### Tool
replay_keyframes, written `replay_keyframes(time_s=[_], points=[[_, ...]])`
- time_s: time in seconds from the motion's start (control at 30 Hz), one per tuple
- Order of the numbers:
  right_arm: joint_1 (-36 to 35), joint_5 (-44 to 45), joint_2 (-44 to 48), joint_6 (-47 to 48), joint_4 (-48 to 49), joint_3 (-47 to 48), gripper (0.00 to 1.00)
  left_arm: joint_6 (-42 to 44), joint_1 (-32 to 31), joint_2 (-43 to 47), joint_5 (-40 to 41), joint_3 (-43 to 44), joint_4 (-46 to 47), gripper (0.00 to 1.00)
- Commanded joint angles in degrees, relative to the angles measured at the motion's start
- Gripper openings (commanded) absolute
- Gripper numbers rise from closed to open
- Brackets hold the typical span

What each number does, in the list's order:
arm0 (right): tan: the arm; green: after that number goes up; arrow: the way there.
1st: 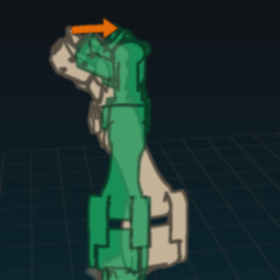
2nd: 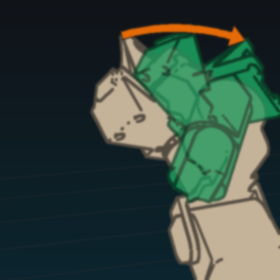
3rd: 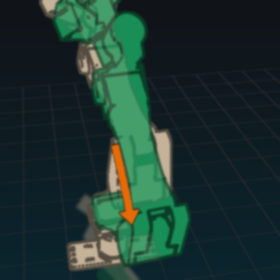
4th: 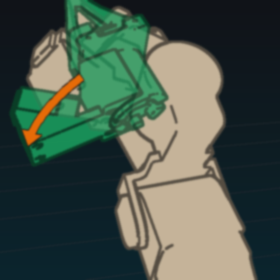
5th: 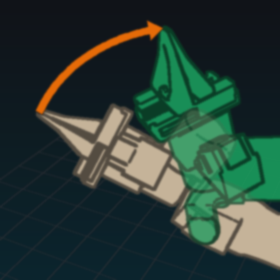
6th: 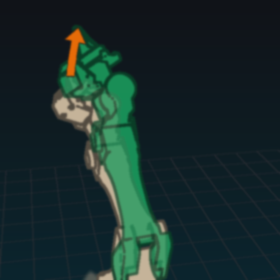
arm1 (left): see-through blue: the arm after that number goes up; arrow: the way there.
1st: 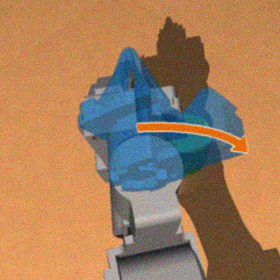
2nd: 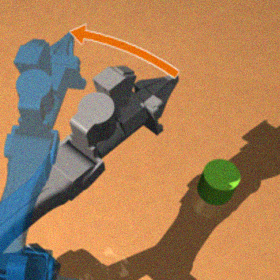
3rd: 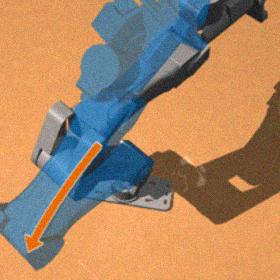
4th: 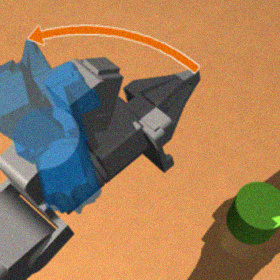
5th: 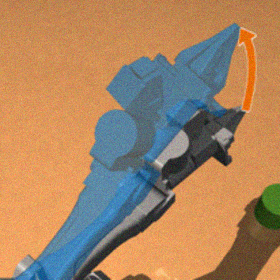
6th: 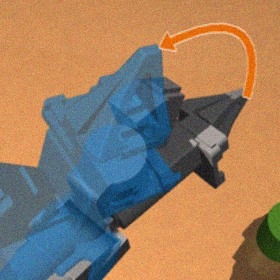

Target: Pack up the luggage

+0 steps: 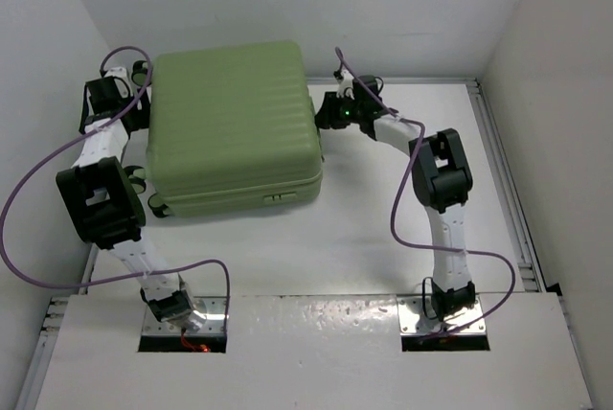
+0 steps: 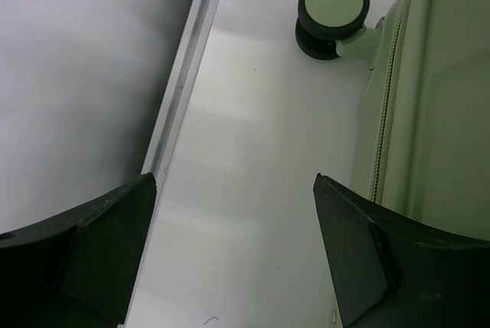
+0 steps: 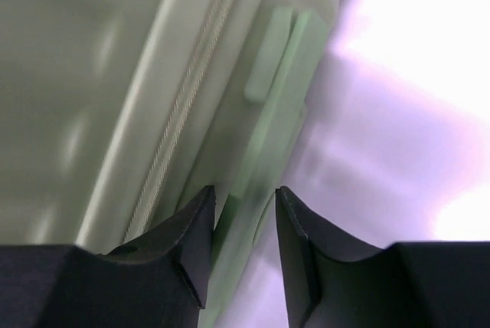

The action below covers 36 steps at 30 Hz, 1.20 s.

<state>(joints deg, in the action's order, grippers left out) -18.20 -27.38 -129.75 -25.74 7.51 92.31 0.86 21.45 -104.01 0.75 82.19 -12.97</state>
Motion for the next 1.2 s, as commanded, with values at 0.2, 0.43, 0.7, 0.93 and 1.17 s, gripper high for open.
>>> replay_keyframes(time_s=[0.2, 0.43, 0.7, 0.93, 1.17], points=[[-2.1, 5.9, -1.6, 7.9, -3.8, 2.5, 0.0, -0.4, -3.8, 3.5, -9.0, -1.2, -1.3, 0.9], [-0.9, 6.5, 15.0, 9.8, 2.2, -20.0, 0.0, 0.6, -7.9, -0.9, -13.0, 3.0, -1.3, 0.79], [-1.5, 10.4, 35.8, 3.7, -3.3, -42.7, 0.0, 0.6, -16.8, -13.1, -17.4, 17.4, -1.8, 0.77], [-9.0, 16.3, 46.2, -10.3, -6.0, -51.4, 0.0, 1.2, -22.5, -28.2, -18.7, 43.2, -1.8, 0.78], [-14.0, 18.4, 43.0, -22.6, -5.1, -45.6, 0.0, -3.1, -23.6, -32.9, -16.2, 46.9, 10.8, 0.91]])
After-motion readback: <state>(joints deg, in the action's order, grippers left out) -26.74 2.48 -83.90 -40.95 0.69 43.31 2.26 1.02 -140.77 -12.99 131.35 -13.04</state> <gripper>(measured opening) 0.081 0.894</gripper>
